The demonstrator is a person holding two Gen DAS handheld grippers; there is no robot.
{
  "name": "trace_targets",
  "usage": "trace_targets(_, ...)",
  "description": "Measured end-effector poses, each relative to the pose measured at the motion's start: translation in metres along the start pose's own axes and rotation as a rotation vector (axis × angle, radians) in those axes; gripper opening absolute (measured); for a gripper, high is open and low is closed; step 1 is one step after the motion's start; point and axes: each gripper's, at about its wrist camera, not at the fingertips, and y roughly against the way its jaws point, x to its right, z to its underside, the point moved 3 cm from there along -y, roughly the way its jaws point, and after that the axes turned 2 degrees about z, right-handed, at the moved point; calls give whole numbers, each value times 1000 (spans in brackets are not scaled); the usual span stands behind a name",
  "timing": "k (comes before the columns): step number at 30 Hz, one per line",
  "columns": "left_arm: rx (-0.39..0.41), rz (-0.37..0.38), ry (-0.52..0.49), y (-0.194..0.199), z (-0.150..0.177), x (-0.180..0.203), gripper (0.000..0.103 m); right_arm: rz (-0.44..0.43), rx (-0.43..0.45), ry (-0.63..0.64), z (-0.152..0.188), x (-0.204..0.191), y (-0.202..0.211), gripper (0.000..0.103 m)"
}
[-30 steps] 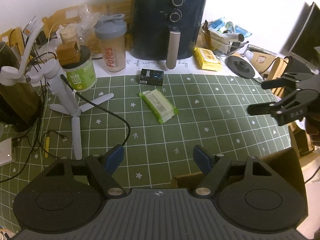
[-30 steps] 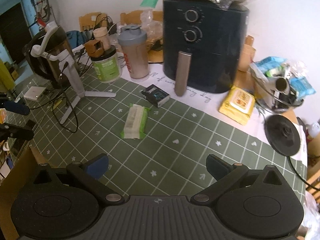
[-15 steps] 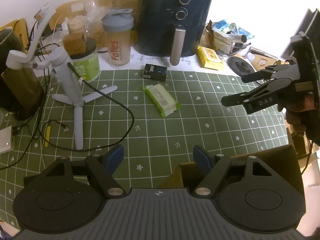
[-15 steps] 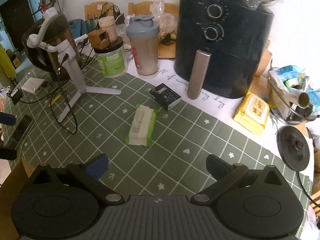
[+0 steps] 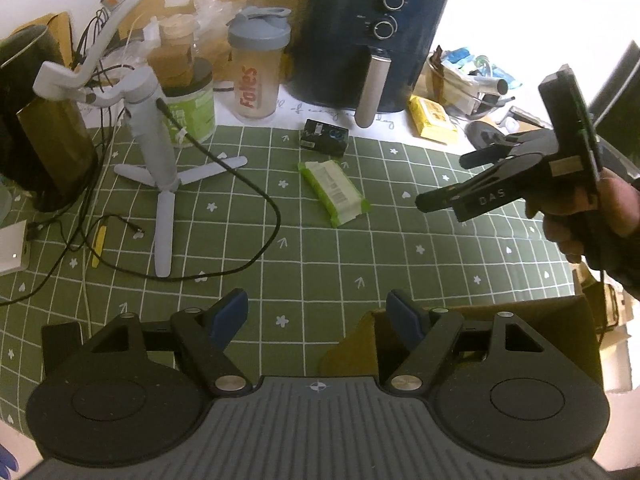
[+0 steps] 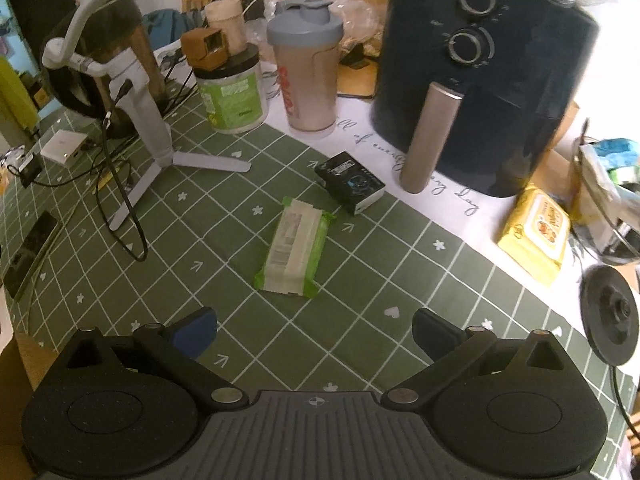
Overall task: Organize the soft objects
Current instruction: 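Move the right gripper down toward the green-wrapped wipes pack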
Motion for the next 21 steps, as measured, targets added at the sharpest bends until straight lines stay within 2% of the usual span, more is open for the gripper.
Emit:
trace_targets(13,-14,-21,88,6,18,-24,76,-65,-43,106,-15,-15,-49,103)
trace_targets(21,-18,-33,144,10,27,-38,76,-120,-56,125,-16,-20,-93,103)
